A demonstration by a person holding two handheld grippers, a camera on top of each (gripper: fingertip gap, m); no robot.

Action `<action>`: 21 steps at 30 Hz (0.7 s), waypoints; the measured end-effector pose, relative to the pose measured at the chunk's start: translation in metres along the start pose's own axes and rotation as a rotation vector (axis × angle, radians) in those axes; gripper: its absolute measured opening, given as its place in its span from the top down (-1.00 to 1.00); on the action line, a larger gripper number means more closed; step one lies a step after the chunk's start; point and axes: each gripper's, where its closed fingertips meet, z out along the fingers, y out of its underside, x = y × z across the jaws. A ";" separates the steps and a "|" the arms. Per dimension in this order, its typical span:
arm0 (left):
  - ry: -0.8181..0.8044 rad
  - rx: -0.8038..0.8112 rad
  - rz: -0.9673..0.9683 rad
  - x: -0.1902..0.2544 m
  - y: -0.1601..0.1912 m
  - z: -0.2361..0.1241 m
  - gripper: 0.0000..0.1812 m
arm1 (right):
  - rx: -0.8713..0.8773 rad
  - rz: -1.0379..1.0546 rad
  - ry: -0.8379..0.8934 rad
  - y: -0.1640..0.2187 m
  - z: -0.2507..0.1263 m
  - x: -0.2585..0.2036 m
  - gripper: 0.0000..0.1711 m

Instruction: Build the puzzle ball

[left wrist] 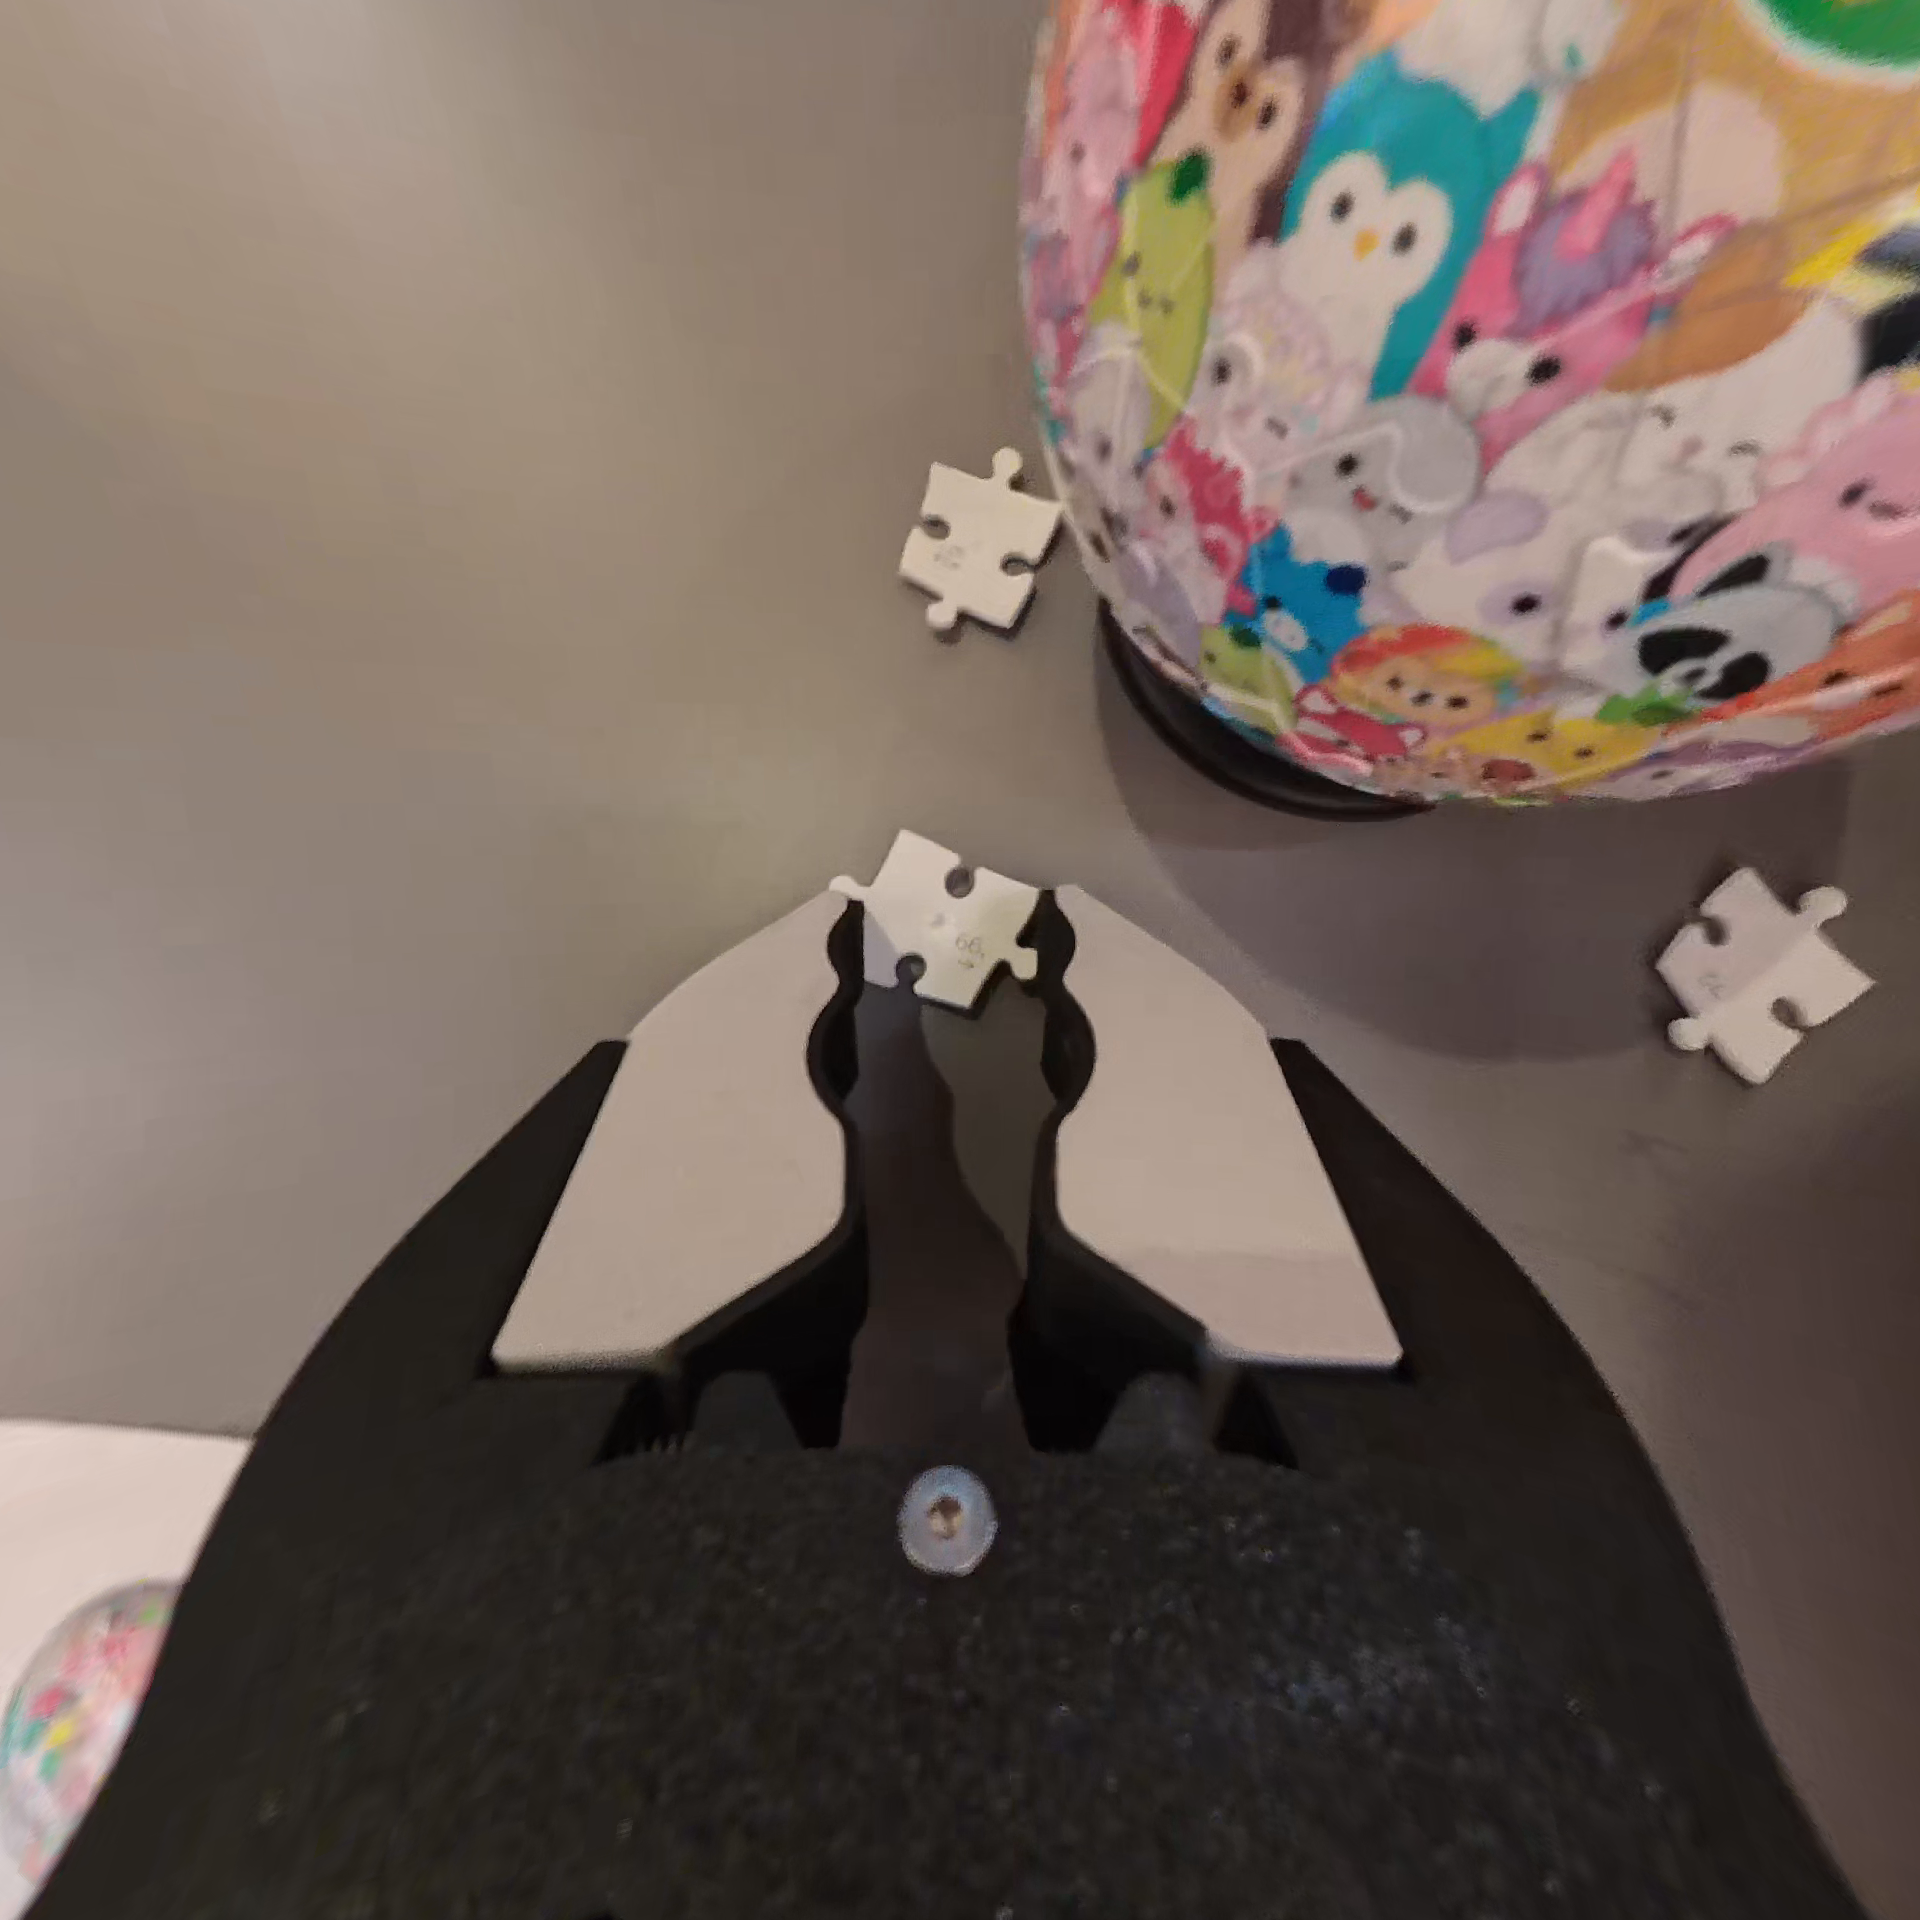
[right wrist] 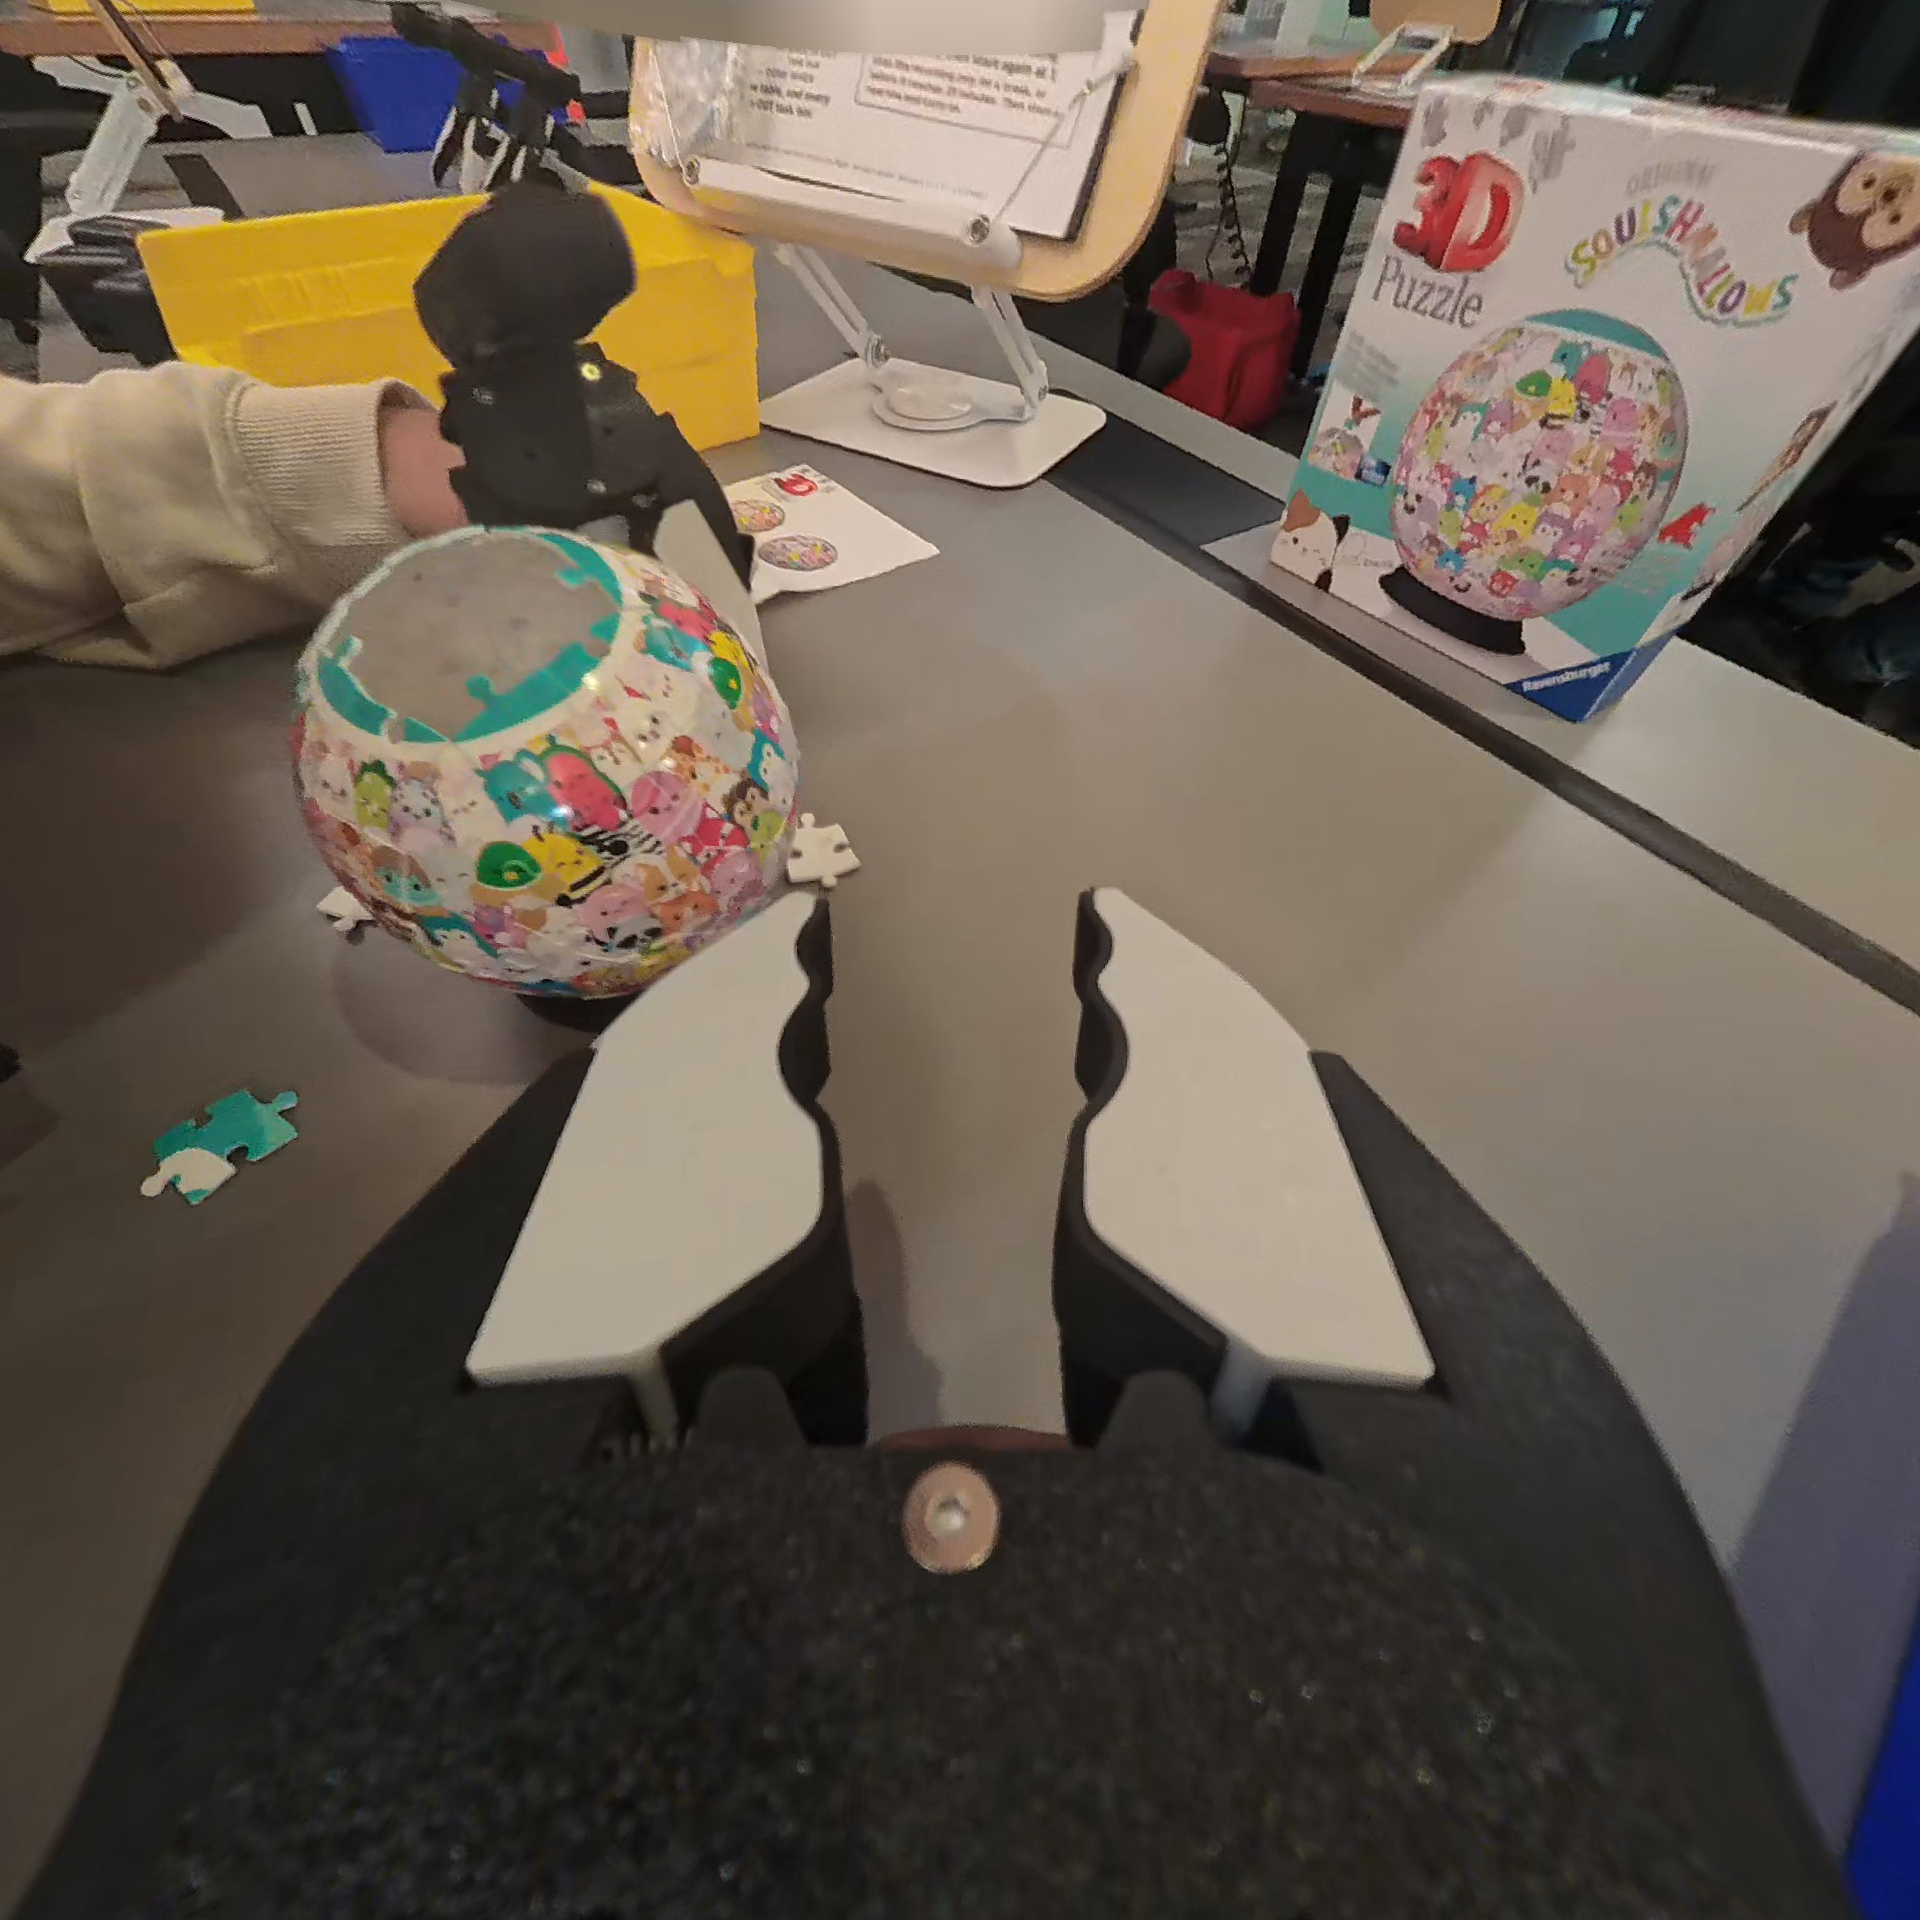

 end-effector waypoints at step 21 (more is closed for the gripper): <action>-0.373 0.418 -0.506 0.150 0.002 -0.257 0.70 | 0.116 -0.109 -0.385 -0.041 -0.013 -0.168 0.63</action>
